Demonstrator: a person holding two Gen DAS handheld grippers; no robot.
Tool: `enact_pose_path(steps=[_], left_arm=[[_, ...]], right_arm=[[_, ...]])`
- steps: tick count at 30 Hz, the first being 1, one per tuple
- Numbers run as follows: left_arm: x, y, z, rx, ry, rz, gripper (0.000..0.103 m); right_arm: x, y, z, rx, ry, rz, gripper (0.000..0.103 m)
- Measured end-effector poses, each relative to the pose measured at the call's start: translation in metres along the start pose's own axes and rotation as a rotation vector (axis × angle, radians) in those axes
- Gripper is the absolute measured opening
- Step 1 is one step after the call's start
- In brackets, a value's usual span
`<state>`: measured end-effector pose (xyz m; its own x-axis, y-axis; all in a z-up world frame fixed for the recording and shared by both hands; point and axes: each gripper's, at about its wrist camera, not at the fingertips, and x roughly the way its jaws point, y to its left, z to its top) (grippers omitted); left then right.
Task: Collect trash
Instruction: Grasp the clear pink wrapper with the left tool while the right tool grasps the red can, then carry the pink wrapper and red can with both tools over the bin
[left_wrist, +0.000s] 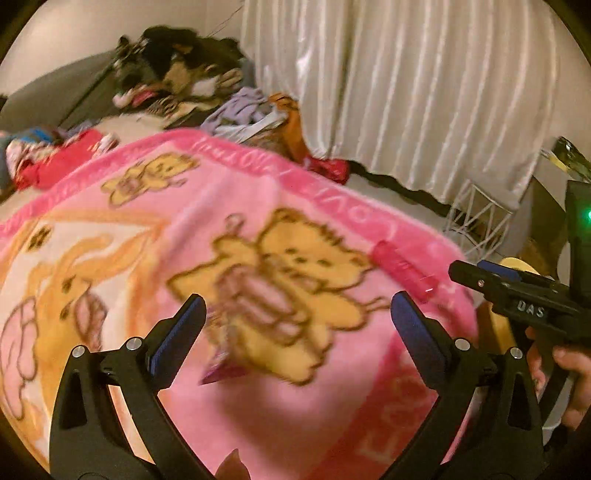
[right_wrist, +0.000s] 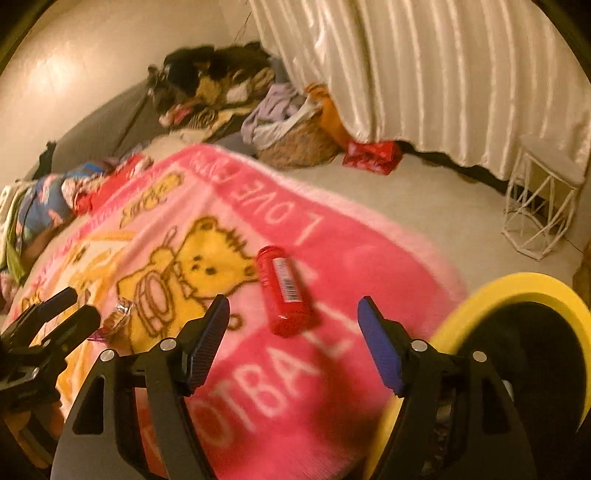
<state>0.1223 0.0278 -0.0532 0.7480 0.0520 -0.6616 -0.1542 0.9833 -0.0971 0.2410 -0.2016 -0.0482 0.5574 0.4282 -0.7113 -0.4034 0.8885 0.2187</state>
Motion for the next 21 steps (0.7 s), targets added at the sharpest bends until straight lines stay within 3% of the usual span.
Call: enact_pose_path(steps=[6, 13, 15, 16, 20, 21], left_arm=[[0.014, 0.038, -0.017, -0.128, 0.075, -0.016, 0.092], [0.026, 0.059, -0.033, -0.244, 0.139, -0.081, 0.057], [0.027, 0.059, -0.035, -0.254, 0.149, -0.089, 0.047], [0.028, 0.059, -0.036, -0.256, 0.155, -0.092, 0.039], [0.033, 0.057, -0.039, -0.250, 0.178, -0.098, 0.020], [0.034, 0.056, -0.039, -0.247, 0.186, -0.104, 0.020]], right_arm=[[0.043, 0.014, 0.003, -0.024, 0.084, -0.045, 0.064], [0.071, 0.019, -0.002, -0.030, 0.145, -0.093, 0.056], [0.074, 0.022, -0.004, -0.046, 0.152, -0.110, 0.047], [0.076, 0.023, -0.004, -0.055, 0.152, -0.114, 0.037], [0.067, 0.024, -0.007, -0.056, 0.122, -0.098, 0.034], [0.062, 0.024, -0.009, -0.052, 0.110, -0.089, 0.034]])
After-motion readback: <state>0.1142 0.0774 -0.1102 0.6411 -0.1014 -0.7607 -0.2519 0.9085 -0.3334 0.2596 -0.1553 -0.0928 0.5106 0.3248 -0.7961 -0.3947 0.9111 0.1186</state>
